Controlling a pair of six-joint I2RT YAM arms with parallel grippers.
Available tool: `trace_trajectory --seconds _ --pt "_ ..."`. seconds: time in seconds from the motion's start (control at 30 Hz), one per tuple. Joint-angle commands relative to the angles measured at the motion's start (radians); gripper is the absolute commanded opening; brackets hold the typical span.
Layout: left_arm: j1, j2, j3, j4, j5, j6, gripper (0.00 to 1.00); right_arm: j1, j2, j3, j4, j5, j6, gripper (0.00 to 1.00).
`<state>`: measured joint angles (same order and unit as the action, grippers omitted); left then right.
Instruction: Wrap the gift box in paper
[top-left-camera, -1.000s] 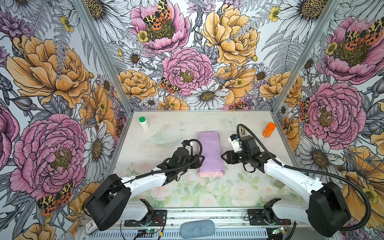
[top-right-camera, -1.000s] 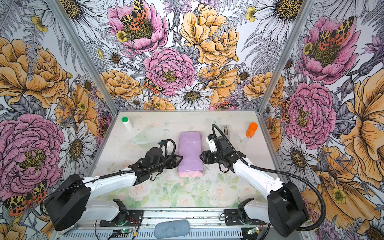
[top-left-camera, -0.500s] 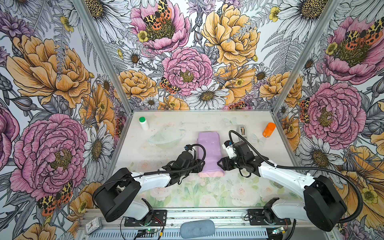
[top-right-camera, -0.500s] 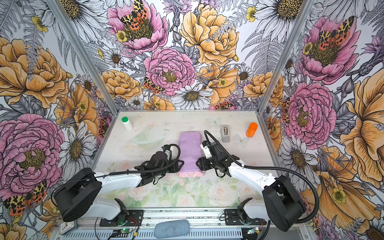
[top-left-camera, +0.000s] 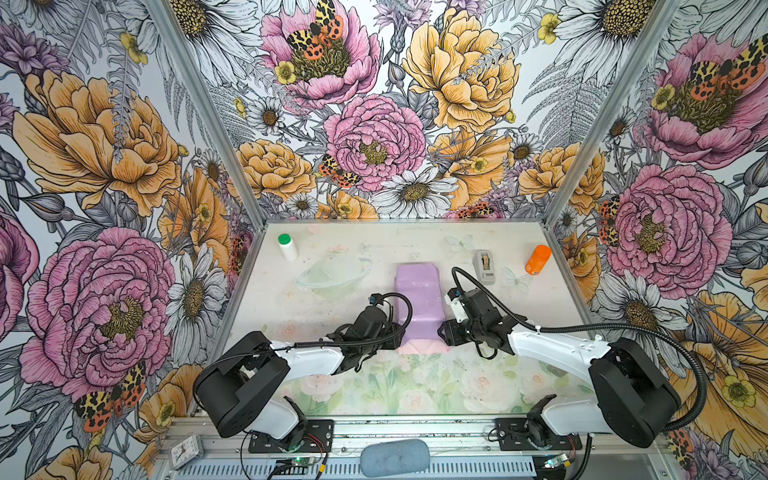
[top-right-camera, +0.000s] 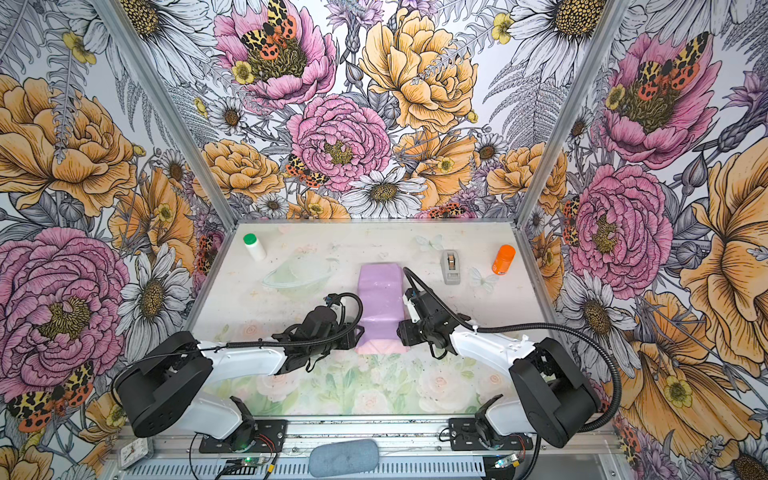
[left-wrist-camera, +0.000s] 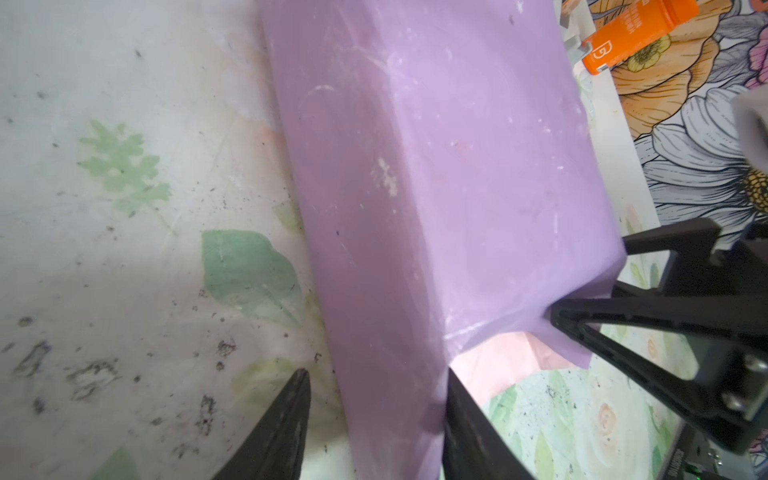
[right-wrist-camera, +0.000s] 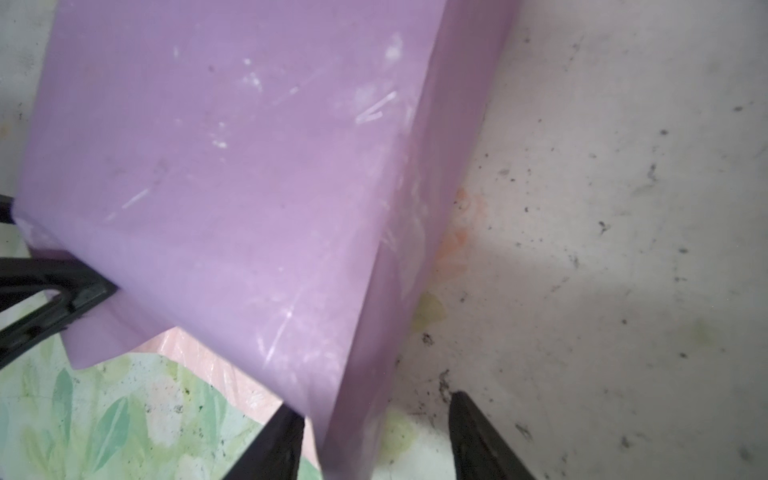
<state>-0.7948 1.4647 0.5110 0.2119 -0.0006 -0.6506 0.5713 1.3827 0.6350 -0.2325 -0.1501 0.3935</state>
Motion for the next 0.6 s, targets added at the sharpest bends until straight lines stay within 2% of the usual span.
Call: trace_trajectory --seconds 0.0,0.27,0.57 --pt "-0.008 0.012 0.017 -0.021 -0.05 0.043 0.48 0.01 0.015 -0.015 0.082 0.057 0.03 0.56" --pt "-0.031 0.041 0.046 -0.083 -0.124 0.072 0.45 0.012 0.028 -0.069 0.226 0.066 0.078 0.52" --pt "-0.053 0.049 0.066 -0.091 -0.172 0.04 0.4 0.044 0.049 -0.092 0.275 0.128 0.124 0.47"
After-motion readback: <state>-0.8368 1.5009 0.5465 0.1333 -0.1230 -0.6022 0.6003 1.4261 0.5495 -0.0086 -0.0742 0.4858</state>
